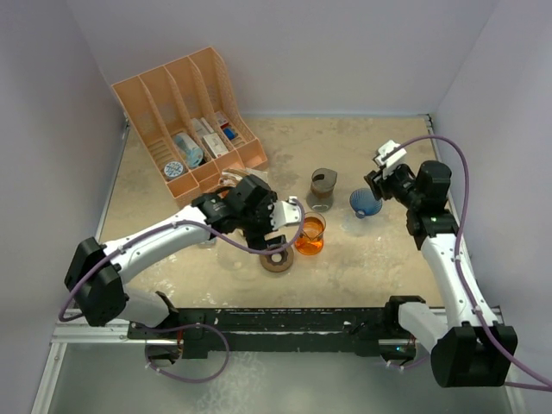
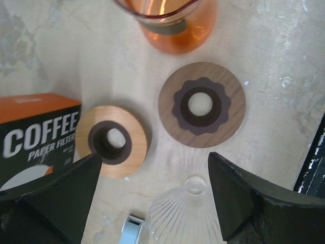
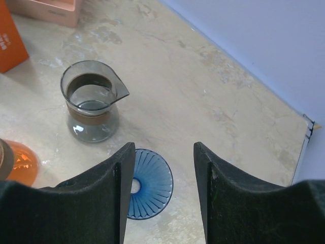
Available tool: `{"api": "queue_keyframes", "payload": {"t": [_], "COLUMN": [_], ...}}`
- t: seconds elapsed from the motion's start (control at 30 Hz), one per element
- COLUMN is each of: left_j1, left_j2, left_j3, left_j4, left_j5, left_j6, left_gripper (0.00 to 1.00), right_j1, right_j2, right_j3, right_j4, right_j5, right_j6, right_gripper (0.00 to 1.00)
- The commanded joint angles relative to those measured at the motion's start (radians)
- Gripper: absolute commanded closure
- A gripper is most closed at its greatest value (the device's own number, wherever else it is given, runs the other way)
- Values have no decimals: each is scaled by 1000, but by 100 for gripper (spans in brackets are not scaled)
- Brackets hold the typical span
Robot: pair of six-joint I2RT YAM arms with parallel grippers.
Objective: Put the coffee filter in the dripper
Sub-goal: Pick up the dripper holder from the center of the board.
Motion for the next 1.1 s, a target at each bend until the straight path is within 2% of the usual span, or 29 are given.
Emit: {"api": "queue_keyframes", "payload": {"t": [0.0,0.2,0.33,0.63,1.07], "left_j1": [-83,-167,-183,-207,-257], "left_j2": [50,130,149,166,257], "left_j3": [4,-11,-15,-41,-47], "left_j4": [44,79,79,19,31], "left_j5": [-62,-143,-124,5,-60], "left_j6": [-17,25,53,177,256], "left_gripper": [16,14,15,19,26], "right_j1": [-25,-63,-74,-76,-96], "right_j2": [18,-25,-17,-3,-19], "right_j3": [1,-20,-21,-17,-22], "right_j4": [105,126,116,106,101], "right_j5": [-3,4,-25,-29,-27], "right_j6": [41,57,61,58,60], "right_gripper": [47,38,35,34,33]}}
